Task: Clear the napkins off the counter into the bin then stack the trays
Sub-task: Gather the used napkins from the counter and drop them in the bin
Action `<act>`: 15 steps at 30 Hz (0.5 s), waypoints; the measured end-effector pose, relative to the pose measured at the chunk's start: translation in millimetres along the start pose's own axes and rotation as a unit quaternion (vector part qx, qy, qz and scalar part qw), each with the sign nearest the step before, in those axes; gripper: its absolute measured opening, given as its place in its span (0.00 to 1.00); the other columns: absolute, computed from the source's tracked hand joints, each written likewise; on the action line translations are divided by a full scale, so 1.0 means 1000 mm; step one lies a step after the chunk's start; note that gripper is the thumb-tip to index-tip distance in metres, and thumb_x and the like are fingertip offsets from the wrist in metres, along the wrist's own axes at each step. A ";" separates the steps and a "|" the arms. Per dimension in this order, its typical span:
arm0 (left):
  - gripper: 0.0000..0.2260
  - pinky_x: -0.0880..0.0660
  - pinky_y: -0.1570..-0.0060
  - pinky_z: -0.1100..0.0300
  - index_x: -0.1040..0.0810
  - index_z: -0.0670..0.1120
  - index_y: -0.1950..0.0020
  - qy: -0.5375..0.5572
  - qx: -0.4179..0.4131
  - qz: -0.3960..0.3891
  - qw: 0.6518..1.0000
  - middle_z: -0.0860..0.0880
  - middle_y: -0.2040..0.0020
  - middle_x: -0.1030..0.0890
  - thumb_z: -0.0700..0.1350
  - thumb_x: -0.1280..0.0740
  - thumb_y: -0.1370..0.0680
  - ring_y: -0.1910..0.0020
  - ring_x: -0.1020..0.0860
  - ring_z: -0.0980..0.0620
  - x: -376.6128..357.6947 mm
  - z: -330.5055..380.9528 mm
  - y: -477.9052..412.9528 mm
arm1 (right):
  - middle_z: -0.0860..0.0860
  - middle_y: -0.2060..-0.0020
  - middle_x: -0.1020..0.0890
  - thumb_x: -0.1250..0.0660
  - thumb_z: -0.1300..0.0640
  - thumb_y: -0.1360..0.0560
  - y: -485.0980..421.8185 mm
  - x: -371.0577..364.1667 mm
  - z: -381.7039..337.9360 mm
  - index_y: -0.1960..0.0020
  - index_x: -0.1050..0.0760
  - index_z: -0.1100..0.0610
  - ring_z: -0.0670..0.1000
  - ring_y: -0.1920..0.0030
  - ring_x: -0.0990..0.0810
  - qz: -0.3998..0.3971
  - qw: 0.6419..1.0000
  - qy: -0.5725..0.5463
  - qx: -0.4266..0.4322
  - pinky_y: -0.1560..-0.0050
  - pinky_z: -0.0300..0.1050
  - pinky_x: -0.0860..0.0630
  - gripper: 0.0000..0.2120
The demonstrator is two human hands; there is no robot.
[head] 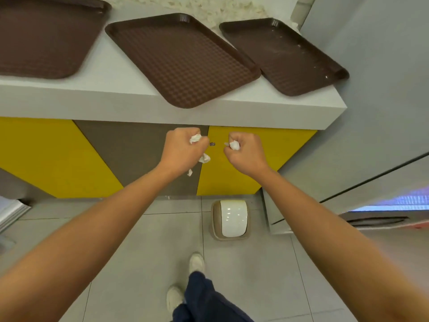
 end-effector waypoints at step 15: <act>0.17 0.44 0.75 0.64 0.40 0.44 0.74 -0.024 0.097 -0.045 0.994 0.48 0.76 0.39 0.38 0.36 0.29 0.76 0.39 0.57 -0.134 -0.081 0.057 | 0.52 0.73 0.30 0.35 0.68 0.31 0.086 -0.015 0.161 0.71 0.40 0.50 0.61 0.61 0.22 -0.081 0.983 0.003 -0.165 0.66 0.44 0.36 0.20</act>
Point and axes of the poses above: each hand's wrist, its own y-axis away from the middle knuckle, its own x-axis out of the back of the hand, z = x × y, the point moved 8 cm from there along -y, towards the middle knuckle
